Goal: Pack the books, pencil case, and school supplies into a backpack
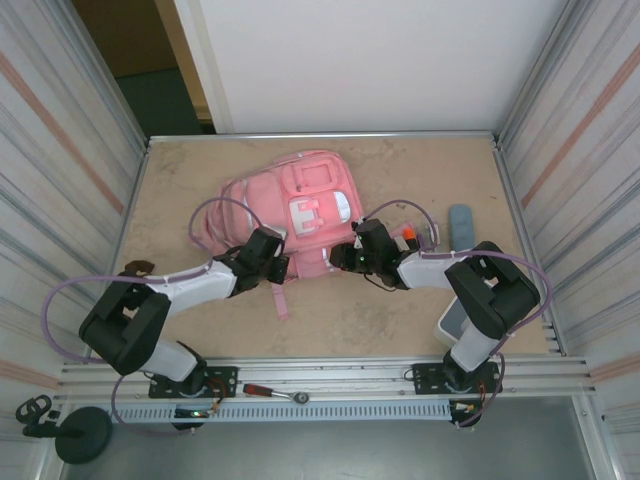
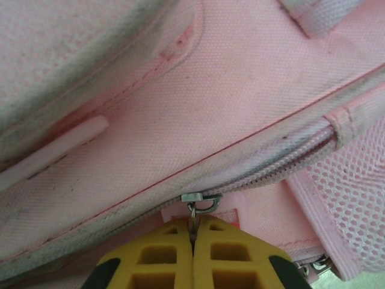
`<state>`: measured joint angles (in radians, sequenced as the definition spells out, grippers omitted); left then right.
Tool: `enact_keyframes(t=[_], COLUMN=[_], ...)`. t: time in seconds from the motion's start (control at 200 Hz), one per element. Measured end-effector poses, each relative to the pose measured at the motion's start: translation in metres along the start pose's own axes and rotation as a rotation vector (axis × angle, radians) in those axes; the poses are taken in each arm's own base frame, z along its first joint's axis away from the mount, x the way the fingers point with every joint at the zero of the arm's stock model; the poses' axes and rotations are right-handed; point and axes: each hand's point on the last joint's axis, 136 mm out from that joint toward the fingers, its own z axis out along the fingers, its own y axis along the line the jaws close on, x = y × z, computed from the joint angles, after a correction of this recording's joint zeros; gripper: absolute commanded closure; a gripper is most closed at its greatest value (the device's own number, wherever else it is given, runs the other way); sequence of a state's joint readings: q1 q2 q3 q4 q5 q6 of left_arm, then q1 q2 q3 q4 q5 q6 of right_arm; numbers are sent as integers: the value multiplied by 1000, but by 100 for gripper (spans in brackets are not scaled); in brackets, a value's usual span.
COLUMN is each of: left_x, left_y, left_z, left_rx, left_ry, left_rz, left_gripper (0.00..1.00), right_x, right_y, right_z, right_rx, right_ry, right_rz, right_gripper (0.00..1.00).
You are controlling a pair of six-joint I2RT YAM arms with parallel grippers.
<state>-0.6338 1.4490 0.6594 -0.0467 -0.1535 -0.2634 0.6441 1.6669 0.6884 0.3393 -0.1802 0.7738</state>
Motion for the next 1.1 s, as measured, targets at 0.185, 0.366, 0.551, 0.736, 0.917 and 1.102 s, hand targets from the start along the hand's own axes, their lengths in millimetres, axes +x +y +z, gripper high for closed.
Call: enact_keyframes(t=[0.185, 0.366, 0.551, 0.736, 0.917, 1.102], left_x=[1, -1, -2, -10, -13, -10], left_y=[13, 28, 25, 17, 6, 1], left_z=[-12, -23, -28, -39, -45, -46], left_rx=[-47, -84, -54, 6, 63, 83], left_ry=[-31, -51, -61, -92, -106, -94], left_rz=[-14, -49, -60, -68, -64, -52], left_gripper=[100, 100, 100, 100, 100, 100], right_x=[-5, -18, -30, -19, 6, -8], right_y=[-5, -18, -18, 2, -20, -20], right_z=[-1, -10, -36, -52, -32, -9], right_rx=[10, 49, 95, 61, 90, 105], right_ry=[-10, -25, -54, -75, -29, -53], right_rz=[3, -16, -79, -71, 43, 82], right_gripper=[68, 63, 49, 20, 19, 63])
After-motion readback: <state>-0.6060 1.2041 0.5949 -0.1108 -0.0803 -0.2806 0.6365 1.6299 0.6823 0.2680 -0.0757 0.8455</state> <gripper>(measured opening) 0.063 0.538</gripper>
